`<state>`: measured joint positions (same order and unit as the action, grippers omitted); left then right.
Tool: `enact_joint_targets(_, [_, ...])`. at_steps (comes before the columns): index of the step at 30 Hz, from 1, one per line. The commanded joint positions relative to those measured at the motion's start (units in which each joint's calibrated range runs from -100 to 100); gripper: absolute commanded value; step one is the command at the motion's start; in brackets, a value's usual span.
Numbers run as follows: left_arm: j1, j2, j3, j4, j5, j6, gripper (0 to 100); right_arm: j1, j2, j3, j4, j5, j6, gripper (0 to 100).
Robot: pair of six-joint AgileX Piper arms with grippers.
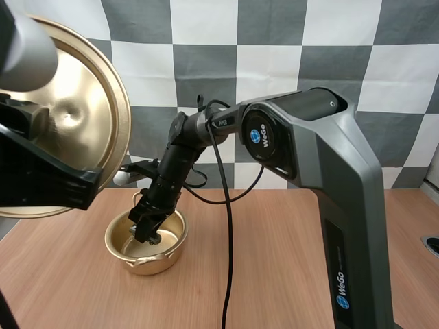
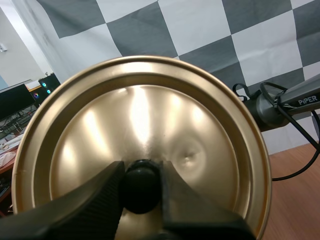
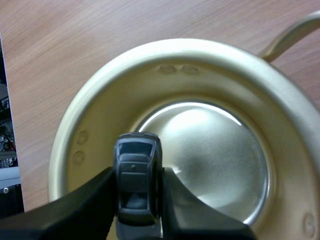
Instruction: Open the pot, put the car inside, and close it
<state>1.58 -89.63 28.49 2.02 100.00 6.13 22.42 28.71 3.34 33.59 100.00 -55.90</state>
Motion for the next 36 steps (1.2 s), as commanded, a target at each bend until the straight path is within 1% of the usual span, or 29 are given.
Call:
enact_joint_targets(1, [-0.01,0.0,0.0,0.0,0.0,0.0,0,0.1,-0.1,-0.1,0.3,0.0,0.0,34])
enact_joint_targets(2, [-0.01,0.0,0.0,0.0,0.0,0.0,0,0.1,-0.1,-0.1,0.3,0.0,0.0,49])
enact_joint_targets(4, [-0.01,0.0,0.0,0.0,0.0,0.0,0,0.1,-0.1,-0.1,0.4,0.0,0.0,72])
enact_joint_targets(5, [-0.01,0.0,0.0,0.0,0.0,0.0,0,0.1,-0.1,-0.1,0.4,0.0,0.0,87])
enact_joint_targets(6, [-0.01,0.0,0.0,0.0,0.0,0.0,0,0.1,-0.1,-0.1,0.4,0.0,0.0,97])
enact_joint_targets(7, [-0.01,0.0,0.0,0.0,0.0,0.0,0,0.1,-0.1,-0.1,0.4,0.0,0.0,100])
enact_joint_targets(19, [-0.01,0.0,0.0,0.0,0.0,0.0,0,0.1,-1.3,-0.3,-0.2,0.0,0.0,100])
enact_joint_targets(25, [-0.01,0.0,0.0,0.0,0.0,0.0,0,0.1,-6.3,-4.4,-3.6,0.0,0.0,100])
enact_joint_targets(27, [-0.01,0.0,0.0,0.0,0.0,0.0,0,0.1,-8.3,-6.0,-6.3,0.0,0.0,100])
enact_joint_targets(29, [-0.01,0.0,0.0,0.1,0.0,0.0,0,-0.2,-10.2,-7.4,-10.2,0.0,0.4,100])
enact_joint_targets(31, [-0.01,0.0,0.0,0.5,0.0,0.0,0,-0.9,-12.5,-8.7,-15.8,-0.1,2.3,100])
enact_joint_targets(33, [-0.01,0.1,0.0,1.6,0.0,0.0,0,-2.2,-15.0,-9.6,-21.4,-3.0,5.8,100])
enact_joint_targets(34, [-0.01,0.1,0.1,2.3,0.0,0.0,0,-3.2,-16.5,-9.8,-24.3,-5.4,8.3,100])
enact_joint_targets(36, [-0.01,0.1,1.7,4.4,0.0,-0.1,0,-6.1,-19.2,-10.0,-28.1,-9.2,12.6,100])
